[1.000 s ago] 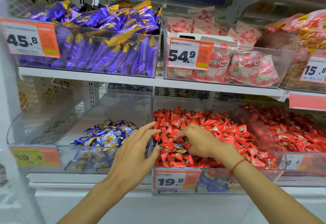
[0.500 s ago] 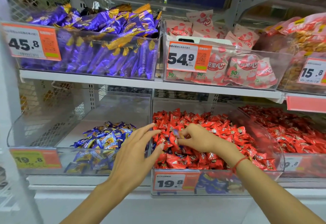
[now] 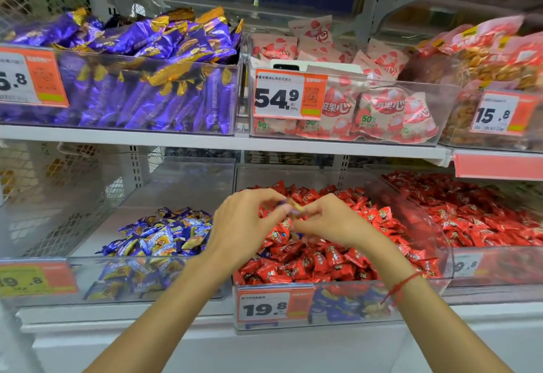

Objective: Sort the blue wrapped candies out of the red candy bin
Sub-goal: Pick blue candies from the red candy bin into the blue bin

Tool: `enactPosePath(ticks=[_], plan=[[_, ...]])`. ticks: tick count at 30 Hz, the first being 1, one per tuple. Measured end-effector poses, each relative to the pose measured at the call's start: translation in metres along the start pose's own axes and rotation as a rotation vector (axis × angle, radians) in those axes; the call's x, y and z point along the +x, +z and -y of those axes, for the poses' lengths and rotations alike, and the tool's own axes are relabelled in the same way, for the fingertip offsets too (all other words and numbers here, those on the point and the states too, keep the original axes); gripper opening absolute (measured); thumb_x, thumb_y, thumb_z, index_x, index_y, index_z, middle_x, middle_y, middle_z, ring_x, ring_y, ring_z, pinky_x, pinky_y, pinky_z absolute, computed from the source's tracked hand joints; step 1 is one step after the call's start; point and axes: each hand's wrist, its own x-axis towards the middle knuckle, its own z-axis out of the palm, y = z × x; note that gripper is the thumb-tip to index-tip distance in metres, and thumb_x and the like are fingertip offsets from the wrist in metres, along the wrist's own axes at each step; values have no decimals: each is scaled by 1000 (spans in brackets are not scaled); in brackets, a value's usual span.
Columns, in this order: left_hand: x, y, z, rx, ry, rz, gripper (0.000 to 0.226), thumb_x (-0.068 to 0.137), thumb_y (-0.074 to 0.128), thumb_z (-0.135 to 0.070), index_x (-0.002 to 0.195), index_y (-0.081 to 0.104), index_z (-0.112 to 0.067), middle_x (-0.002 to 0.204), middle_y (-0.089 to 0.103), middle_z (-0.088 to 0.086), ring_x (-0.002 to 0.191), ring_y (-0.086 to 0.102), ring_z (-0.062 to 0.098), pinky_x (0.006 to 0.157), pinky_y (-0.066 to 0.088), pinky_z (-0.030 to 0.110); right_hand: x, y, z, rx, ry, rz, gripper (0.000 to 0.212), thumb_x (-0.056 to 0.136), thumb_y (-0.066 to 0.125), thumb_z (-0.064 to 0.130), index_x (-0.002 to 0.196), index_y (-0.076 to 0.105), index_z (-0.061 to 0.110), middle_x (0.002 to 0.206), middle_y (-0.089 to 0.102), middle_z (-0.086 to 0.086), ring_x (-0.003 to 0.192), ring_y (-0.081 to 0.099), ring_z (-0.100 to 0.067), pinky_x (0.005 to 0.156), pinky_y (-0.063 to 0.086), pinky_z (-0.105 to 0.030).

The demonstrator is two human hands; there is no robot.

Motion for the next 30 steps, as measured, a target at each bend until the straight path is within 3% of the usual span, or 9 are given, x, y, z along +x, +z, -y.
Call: enactPosePath(ticks=[3,8,13,16,20,22,24,26,30], plan=[[3,-4,10,-86,-145,-65,15,90,61,-42,96,71,-32,86,70,-16,85,65,1,77,53,30,3,-9,-9,66,97,-94,19,82,72,5,98,65,12,69,72,-8,60,67,-12,69,59,-27],[2,-2,16,-197,-240,-28,19,92,60,-40,101,71,-27,95,73,-8,91,67,4,87,54,37,-2,-11,4,336,92,-73,29,80,75,8,104,60,8,72,73,-5,64,69,-11,60,54,-18],[2,-5,8,-94,-225,-54,21,92,59,-44,104,71,-31,95,72,-12,91,66,4,80,55,32,-5,-5,10,-178,89,-176,24,66,87,21,69,64,17,63,67,3,66,67,-14,69,56,-30],[3,-9,12,-70,-212,-20,19,92,61,-41,102,71,-29,93,72,-10,89,66,4,84,55,33,-5,-10,3,-203,144,-253,22,64,89,27,65,68,18,60,68,3,63,66,-12,61,53,-24],[5,-11,17,-105,-201,-20,18,92,60,-39,102,71,-28,92,73,-9,87,67,4,86,54,34,-10,-19,6,372,46,-161,21,82,74,15,101,73,6,83,75,-9,73,72,-10,62,51,-14],[7,-13,13,-252,-202,-7,19,94,58,-36,105,70,-27,92,73,-8,86,68,4,82,55,29,-11,-14,14,574,10,-80,21,85,70,18,104,73,10,90,75,-5,79,71,-8,64,51,-13],[9,-12,4,-509,-256,29,19,98,52,-33,105,69,-26,87,72,-12,76,68,-1,65,52,13,-10,-4,21,666,-6,-155,19,85,71,17,102,74,12,85,75,0,73,69,-5,62,51,-13],[8,-11,-6,-733,-359,58,23,101,44,-37,98,67,-30,83,71,-16,70,67,-4,48,42,11,-7,6,26,741,-16,-286,19,82,74,16,101,74,12,82,75,-2,69,68,-5,62,51,-13],[1,-13,-12,-765,-242,-14,17,98,53,-28,105,65,-20,80,70,-13,63,63,-7,53,41,7,-7,21,31,728,-89,-297,14,80,76,16,94,73,15,84,76,-4,79,72,-15,70,56,-19]])
